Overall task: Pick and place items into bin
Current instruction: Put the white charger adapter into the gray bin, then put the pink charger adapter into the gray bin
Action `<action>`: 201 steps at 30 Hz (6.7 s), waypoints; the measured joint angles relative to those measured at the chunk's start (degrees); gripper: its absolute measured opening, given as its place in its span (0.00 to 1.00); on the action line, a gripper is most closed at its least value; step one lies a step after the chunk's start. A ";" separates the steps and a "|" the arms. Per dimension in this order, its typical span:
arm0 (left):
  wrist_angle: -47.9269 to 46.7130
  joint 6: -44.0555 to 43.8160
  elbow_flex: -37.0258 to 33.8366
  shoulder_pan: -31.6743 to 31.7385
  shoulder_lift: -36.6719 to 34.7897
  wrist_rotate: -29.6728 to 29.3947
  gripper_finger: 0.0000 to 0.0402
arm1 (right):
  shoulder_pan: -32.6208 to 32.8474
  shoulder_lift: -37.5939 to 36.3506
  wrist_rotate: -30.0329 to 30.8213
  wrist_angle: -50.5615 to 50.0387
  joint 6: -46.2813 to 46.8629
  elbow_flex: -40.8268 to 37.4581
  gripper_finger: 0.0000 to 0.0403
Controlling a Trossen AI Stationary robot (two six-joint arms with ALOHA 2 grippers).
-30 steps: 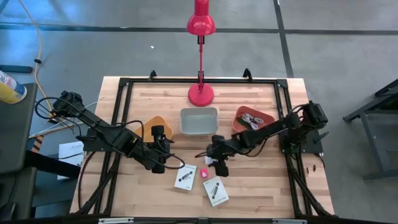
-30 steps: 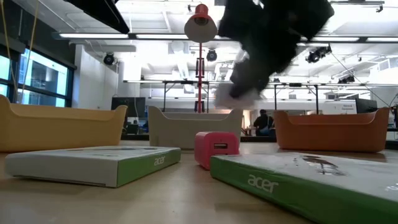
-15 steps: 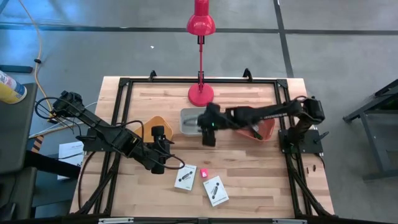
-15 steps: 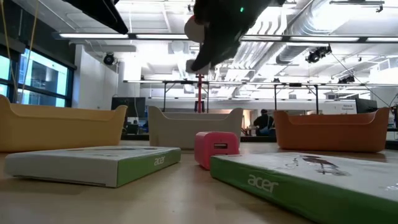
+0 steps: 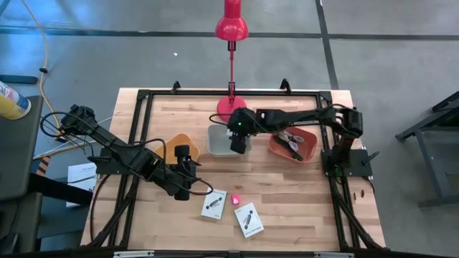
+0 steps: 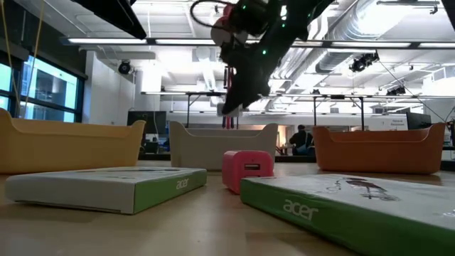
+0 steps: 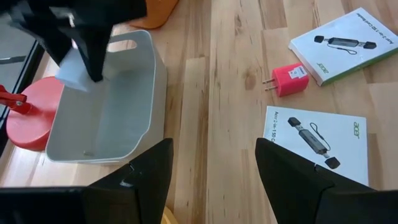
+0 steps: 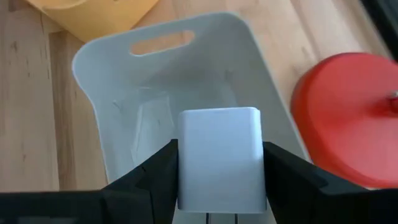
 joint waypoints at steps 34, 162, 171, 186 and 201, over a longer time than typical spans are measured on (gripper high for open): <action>0.13 -0.02 0.00 0.00 0.00 -2.14 0.54 | 0.04 6.66 -3.05 -4.23 -0.20 8.28 0.38; -7.02 10.27 0.02 0.02 0.00 -6.19 0.54 | 31.58 16.56 0.03 -10.12 12.68 10.27 0.61; -7.08 10.27 0.02 0.02 0.00 -6.18 0.54 | 31.58 16.58 0.74 -10.62 12.90 10.27 0.61; -7.48 10.27 0.02 0.02 0.00 -6.19 0.54 | 30.49 16.67 5.53 -21.71 20.74 10.25 0.61; -7.48 10.29 0.02 0.02 0.00 -6.18 0.54 | 30.49 16.67 5.51 -21.58 21.90 10.25 0.55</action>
